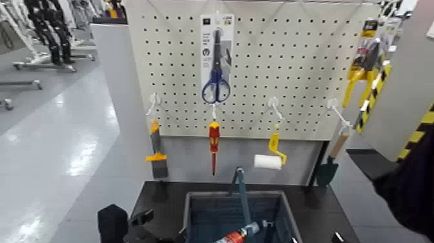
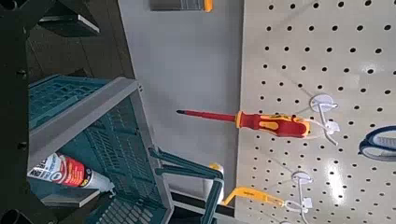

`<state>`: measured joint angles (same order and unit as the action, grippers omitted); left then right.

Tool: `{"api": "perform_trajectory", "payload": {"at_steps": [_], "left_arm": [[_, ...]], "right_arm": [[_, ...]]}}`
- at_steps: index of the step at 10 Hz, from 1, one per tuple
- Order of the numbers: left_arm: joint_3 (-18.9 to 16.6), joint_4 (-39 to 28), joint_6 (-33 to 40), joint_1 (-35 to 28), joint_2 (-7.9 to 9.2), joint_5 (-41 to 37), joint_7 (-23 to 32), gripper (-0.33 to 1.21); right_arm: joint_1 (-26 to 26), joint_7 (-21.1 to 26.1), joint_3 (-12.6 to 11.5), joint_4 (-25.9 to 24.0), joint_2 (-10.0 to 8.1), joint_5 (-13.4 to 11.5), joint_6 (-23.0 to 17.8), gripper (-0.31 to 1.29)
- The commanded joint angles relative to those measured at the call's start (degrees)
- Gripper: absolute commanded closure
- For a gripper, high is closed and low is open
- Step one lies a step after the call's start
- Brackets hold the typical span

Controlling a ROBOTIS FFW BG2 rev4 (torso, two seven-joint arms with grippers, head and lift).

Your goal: Put the black wrench into the crate.

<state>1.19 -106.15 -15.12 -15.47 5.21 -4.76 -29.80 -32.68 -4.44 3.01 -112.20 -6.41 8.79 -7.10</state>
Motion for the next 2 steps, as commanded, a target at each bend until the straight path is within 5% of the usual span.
{"api": "perform_trajectory", "payload": {"at_steps": [1,2], "left_arm": [[-0.04,-0.03,0.00,0.00,-0.02,0.10,0.01,0.10],[0.05,-0.03,0.00,0.00,-0.02,0.10,0.01,0.10]], "right_arm": [[-1.34,1.72,0.25,0.14,-0.35,-0.09,-1.87,0.14],[-1.25,2.42,0.51,-0.04,-0.53,-0.61,-1.43,0.14]]}}
